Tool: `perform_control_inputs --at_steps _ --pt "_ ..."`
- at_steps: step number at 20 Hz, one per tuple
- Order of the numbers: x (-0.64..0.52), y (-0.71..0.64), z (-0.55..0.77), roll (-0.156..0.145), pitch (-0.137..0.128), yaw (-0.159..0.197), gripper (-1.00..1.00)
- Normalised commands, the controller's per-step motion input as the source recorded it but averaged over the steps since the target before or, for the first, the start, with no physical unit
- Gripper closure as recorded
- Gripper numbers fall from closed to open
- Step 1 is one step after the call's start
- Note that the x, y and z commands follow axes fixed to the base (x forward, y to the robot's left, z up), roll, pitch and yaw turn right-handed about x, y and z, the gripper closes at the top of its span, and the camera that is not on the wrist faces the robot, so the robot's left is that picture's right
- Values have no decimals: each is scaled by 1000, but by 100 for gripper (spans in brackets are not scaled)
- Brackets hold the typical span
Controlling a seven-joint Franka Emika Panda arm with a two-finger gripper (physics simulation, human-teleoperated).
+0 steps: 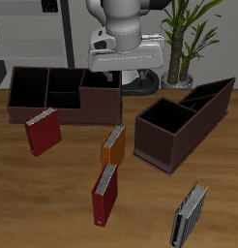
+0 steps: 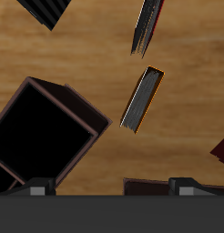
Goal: Place the left red book into the back desk caddy's left compartment
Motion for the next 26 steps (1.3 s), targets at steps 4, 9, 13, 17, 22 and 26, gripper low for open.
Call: perform_control_inputs --at_steps 4,9,13,17,22,26 --pt "426 -200 136 -88 -16 11 -100" --pt "453 -225 124 -62 0 8 -100" --pt "309 -91 47 1 -21 17 -100" --pt "394 -58 11 -1 -28 37 -100" --pt "457 -220 15 -31 -17 -42 -100" --pt "299 -120 5 -9 -15 -28 -100"
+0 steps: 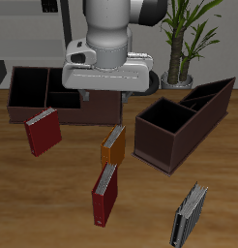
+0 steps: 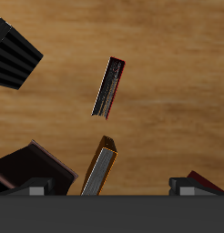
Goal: Place the left red book into the back desk caddy's left compartment
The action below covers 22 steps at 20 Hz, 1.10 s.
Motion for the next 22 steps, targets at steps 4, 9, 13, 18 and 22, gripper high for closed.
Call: perform_control_inputs --at_steps 4,9,13,18,22 --pt "336 -7 -15 32 -14 2 -100" --pt "339 -2 29 -8 -44 -18 -100" --pt "284 3 -59 -18 -31 -8 -100" --pt "169 -59 -128 -1 -64 -2 -100" --pt "154 -78 -310 30 -53 -62 -100"
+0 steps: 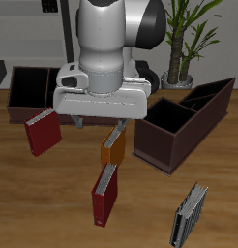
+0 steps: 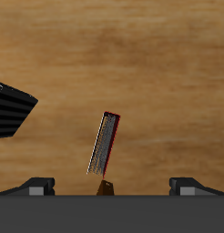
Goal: Place the left red book into the back desk caddy's left compartment
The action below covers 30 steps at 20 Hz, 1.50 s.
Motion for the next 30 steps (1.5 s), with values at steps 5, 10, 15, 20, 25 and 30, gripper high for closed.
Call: perform_control_inputs --at_steps 5,10,15,20,25,30 --pt "114 -113 -294 -8 -43 -55 -100" --pt "53 -32 -168 11 -6 -10 -100" --pt "23 9 -221 -6 -14 -27 -100" --pt "17 -46 -193 -30 -20 -47 -100" --pt "56 -81 -344 0 40 -28 -100" --pt "17 27 -233 2 15 -13 -100"
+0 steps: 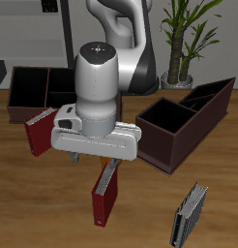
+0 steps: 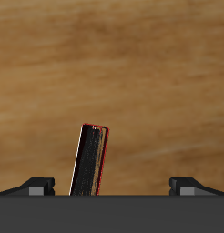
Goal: Place the left red book into the back desk caddy's left compartment
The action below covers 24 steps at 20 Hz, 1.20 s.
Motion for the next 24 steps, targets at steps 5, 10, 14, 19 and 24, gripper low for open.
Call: perform_control_inputs --at_steps 5,10,14,19,24 --pt "64 65 -175 5 36 -8 -100" --pt "49 1 -166 1 41 -10 -100" --pt "95 -40 -246 -4 69 -13 -100" --pt "61 107 -111 15 48 8 -100" --pt "32 63 -79 9 26 -8 -100"
